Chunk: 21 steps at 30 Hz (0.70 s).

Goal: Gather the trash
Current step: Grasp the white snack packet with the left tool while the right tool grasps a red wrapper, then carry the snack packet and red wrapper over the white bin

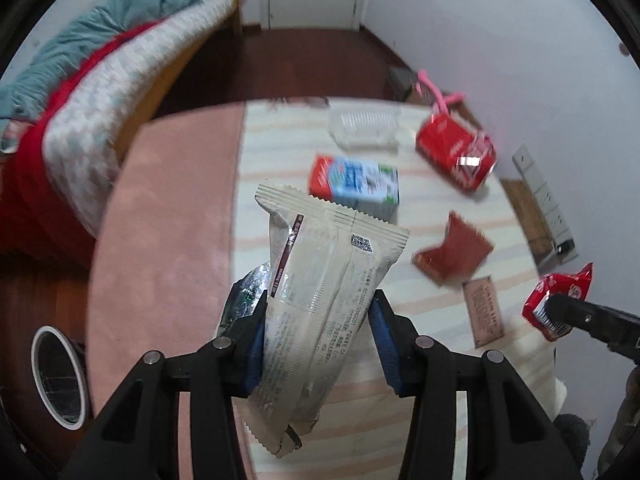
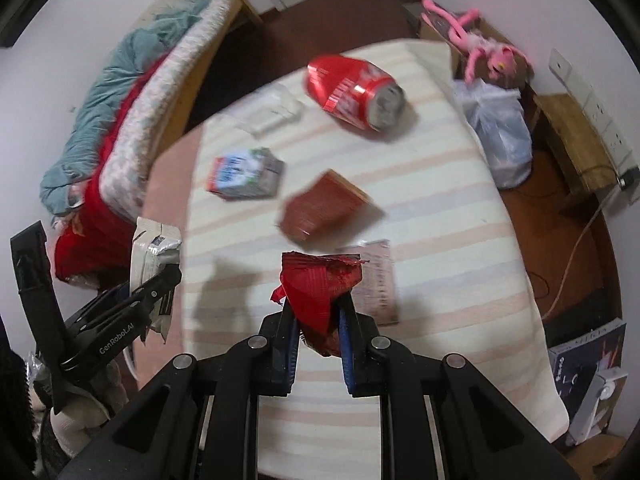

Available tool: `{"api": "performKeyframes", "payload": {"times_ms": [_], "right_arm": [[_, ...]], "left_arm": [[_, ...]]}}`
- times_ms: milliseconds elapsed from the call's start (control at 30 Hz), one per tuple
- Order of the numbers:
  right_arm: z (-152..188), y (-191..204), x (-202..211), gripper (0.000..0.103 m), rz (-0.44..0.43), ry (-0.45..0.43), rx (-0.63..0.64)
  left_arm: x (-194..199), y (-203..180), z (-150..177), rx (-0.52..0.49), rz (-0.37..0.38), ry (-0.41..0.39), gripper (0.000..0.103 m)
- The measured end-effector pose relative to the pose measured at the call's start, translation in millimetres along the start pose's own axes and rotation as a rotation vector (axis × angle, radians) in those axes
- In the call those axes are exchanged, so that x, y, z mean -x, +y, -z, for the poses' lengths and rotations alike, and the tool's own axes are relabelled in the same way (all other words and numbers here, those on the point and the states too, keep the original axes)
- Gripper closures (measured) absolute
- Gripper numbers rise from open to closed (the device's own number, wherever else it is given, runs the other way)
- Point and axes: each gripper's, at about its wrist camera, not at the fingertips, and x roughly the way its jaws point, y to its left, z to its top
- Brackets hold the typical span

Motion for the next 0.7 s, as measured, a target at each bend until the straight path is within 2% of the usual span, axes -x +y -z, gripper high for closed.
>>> {"api": "performKeyframes", "payload": {"times_ms": [233, 400, 533, 700], "right_arm": [[3, 72, 32, 0.085, -0.034, -0.06, 0.097], [13, 141, 43, 0.085, -0.079, -0.09, 0.183], [25, 206, 38, 0.085, -0.12, -0.093, 0.265], [48, 302, 13, 0.085, -0.196, -0.054, 0.367]], "left_arm": [[69, 46, -12, 0.065, 0.003, -0.146, 0.06], [118, 89, -11, 0.111, -0.034, -0.234, 0.06], [156, 143, -1, 0.166, -0.088, -0.283, 0.06], [196, 221, 24, 0.247, -0.179, -0.317, 0.06]]}}
